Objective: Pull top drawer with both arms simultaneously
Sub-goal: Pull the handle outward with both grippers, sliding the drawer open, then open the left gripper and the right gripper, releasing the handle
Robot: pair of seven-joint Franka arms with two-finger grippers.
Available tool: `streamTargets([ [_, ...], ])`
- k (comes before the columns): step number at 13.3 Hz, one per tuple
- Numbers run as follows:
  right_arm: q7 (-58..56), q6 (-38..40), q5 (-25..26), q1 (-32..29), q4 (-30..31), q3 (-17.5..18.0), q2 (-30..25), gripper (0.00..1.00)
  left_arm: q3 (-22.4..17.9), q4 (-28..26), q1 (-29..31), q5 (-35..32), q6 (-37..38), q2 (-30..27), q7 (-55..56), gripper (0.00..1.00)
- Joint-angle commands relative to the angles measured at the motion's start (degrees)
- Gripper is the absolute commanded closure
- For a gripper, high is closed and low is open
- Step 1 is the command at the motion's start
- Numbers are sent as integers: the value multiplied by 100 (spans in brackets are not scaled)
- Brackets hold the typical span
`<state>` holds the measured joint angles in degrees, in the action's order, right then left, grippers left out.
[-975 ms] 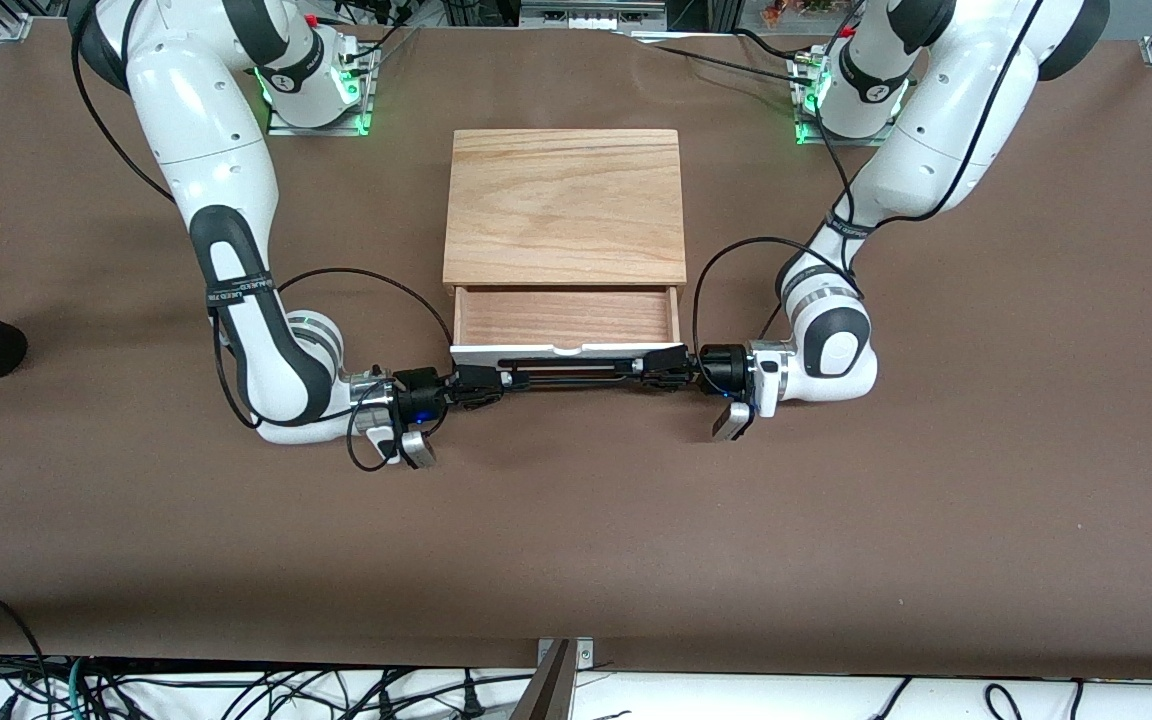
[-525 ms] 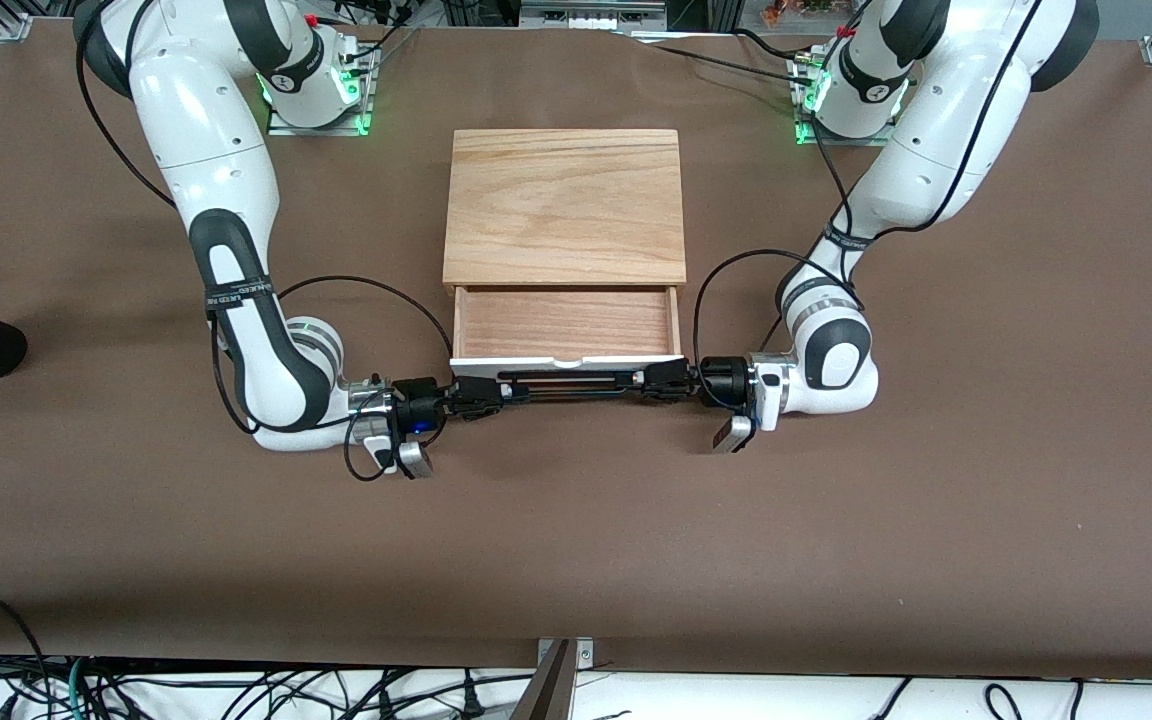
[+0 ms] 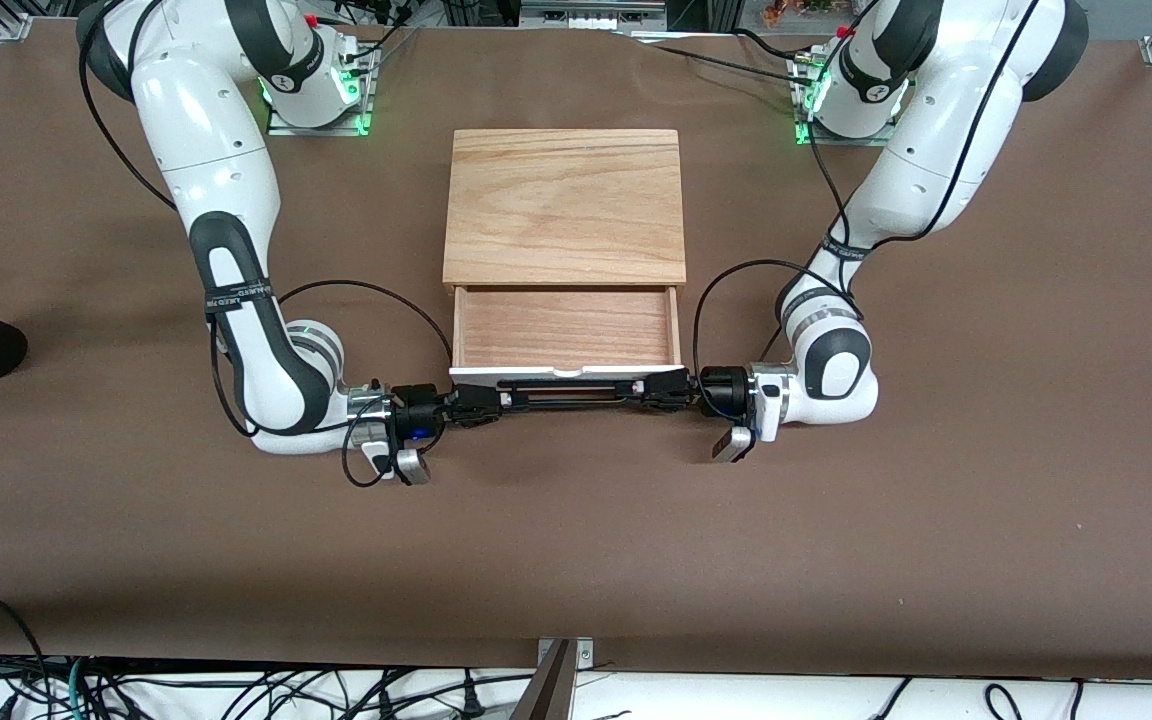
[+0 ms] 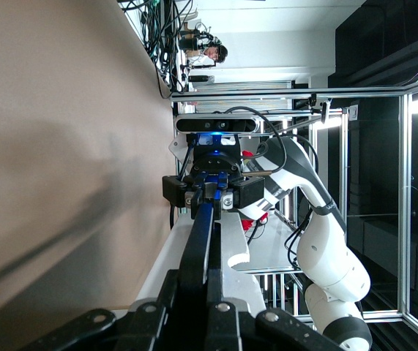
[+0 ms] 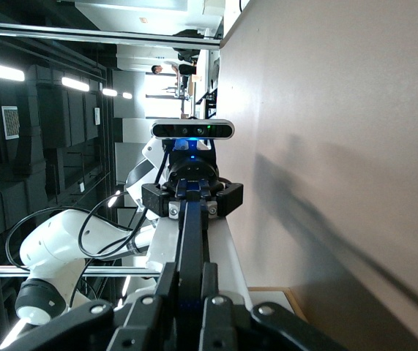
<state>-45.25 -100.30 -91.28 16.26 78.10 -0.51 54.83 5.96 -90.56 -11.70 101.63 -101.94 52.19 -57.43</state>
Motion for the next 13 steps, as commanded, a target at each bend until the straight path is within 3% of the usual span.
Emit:
streamTargets([
  [1, 544, 133, -338, -413, -365, 33, -113, 100, -368, 170, -122, 85, -309, 476, -330, 100],
  [3, 544, 133, -338, -413, -365, 33, -121, 100, -385, 170, -131, 85, -309, 485, -339, 100],
  [5, 492, 124, -329, -413, -365, 33, -139, 0, -394, 162, -122, 85, -309, 476, -339, 100],
  [8, 491, 133, -329, -413, -365, 33, -157, 0, -394, 100, -131, 85, -309, 476, -365, 99],
  [9, 491, 133, -329, -413, -365, 33, -157, 0, -394, 56, -131, 85, -309, 476, -391, 81],
  [11, 526, 142, -312, -430, -365, 33, -174, 0, -394, -57, -113, 94, -309, 441, -461, 0],
  [13, 535, 142, -277, -457, -365, 25, -218, 0, -394, -67, -113, 94, -309, 397, -348, 0],
])
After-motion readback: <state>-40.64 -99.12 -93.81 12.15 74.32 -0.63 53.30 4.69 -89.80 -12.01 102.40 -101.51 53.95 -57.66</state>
